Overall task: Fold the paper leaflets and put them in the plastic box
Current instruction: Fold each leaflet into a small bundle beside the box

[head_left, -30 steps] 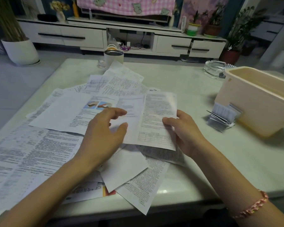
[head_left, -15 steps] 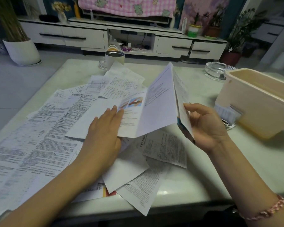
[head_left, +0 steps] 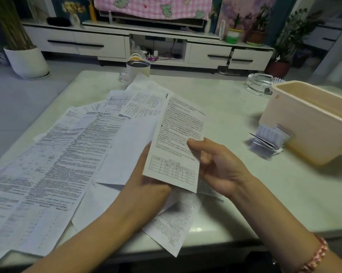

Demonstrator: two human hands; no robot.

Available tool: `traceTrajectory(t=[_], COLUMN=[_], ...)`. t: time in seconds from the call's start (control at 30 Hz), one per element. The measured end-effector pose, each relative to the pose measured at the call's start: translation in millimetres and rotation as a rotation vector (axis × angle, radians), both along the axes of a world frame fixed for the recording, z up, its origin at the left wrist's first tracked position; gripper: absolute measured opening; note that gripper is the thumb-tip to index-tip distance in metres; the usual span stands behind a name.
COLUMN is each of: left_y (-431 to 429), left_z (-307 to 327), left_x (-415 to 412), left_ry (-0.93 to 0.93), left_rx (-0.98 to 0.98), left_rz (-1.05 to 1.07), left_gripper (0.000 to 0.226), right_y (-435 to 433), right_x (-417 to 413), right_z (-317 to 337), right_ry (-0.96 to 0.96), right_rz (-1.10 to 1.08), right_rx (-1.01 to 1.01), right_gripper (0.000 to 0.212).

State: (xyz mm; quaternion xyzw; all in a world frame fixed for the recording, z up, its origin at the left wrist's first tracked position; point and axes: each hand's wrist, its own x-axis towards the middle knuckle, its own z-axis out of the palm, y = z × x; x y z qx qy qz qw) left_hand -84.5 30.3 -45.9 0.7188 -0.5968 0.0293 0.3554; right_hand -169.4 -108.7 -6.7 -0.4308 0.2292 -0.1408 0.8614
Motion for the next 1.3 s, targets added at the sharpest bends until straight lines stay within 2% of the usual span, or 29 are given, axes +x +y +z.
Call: traceTrajectory(t=[0.1, 0.2, 0.33, 0.4, 0.47, 0.57, 0.6, 0.63, 0.7, 0.8, 0.87, 0.93, 1.03, 1.07, 1.17, 1.3], left_y=[-1.0, 1.2, 7.8, 7.4, 6.8, 3.7, 3.5, 3.9, 5.4, 3.4, 0.4, -1.5, -1.5, -1.6, -2.8, -2.5], left_z=[-0.9, 17.3, 23.5, 28.4, 34.9, 47.4, 47.6, 47.1, 46.6, 43.0, 39.1, 33.0, 26.3, 25.0, 24.0, 29.0], left_x=[11.3, 20.6, 35.2, 33.7, 27.7, 23.2, 25.0, 26.7, 26.8, 17.4, 10.8, 9.6, 12.7, 12.8, 11.6, 6.9], left_ry=[-0.283, -0.283, -0.228, -0.044, 0.313, 0.970, 1.118, 1.191, 1.212, 1.247, 1.302, 1.271, 1.240, 1.236, 1.225, 1.244], left_rx=[0.092, 0.100, 0.043, -0.053, -0.166, -0.296, -0.310, -0.311, -0.255, -0.074, -0.013, -0.022, -0.074, -0.096, -0.152, -0.167], left_rz=[0.075, 0.209, 0.347, 0.374, 0.365, 0.215, 0.166, 0.125, 0.043, -0.050, -0.020, 0.047, 0.180, 0.211, 0.240, 0.126], left_gripper=[0.045, 0.060, 0.065, 0.072, 0.069, 0.029, 0.023, 0.022, 0.018, 0.036, 0.046, 0.047, 0.026, 0.020, 0.014, 0.019], right_y=[-7.3, -19.1, -29.2, -30.6, -30.2, -27.4, -25.9, -24.7, -21.2, -10.1, -0.8, 7.8, 16.6, 18.1, 18.0, 18.8], right_x=[-0.3, -5.2, -12.2, -14.4, -15.5, -13.7, -12.3, -11.2, -9.4, -6.4, -3.9, -2.5, -1.7, -1.5, -0.2, -2.2], right_z=[2.0, 9.2, 15.7, 18.3, 20.6, 19.3, 17.9, 16.2, 12.9, 9.3, 7.3, 4.8, 3.4, 3.6, 1.1, -6.5], right_ry=[0.001, -0.003, -0.044, -0.087, -0.131, -0.140, -0.114, -0.082, -0.036, 0.033, 0.056, 0.052, 0.078, 0.081, 0.062, 0.077], right_rz=[-0.111, -0.180, -0.173, -0.146, -0.122, -0.126, -0.136, -0.149, -0.173, -0.208, -0.238, -0.228, -0.162, -0.138, -0.121, -0.371], right_rx=[-0.019, -0.039, 0.004, 0.047, 0.093, 0.085, 0.042, -0.020, -0.125, -0.293, -0.413, -0.500, -0.522, -0.514, -0.525, -0.940], right_gripper=[0.043, 0.038, 0.049, 0.052, 0.045, 0.042, 0.043, 0.043, 0.043, 0.041, 0.043, 0.042, 0.021, 0.020, 0.037, 0.021])
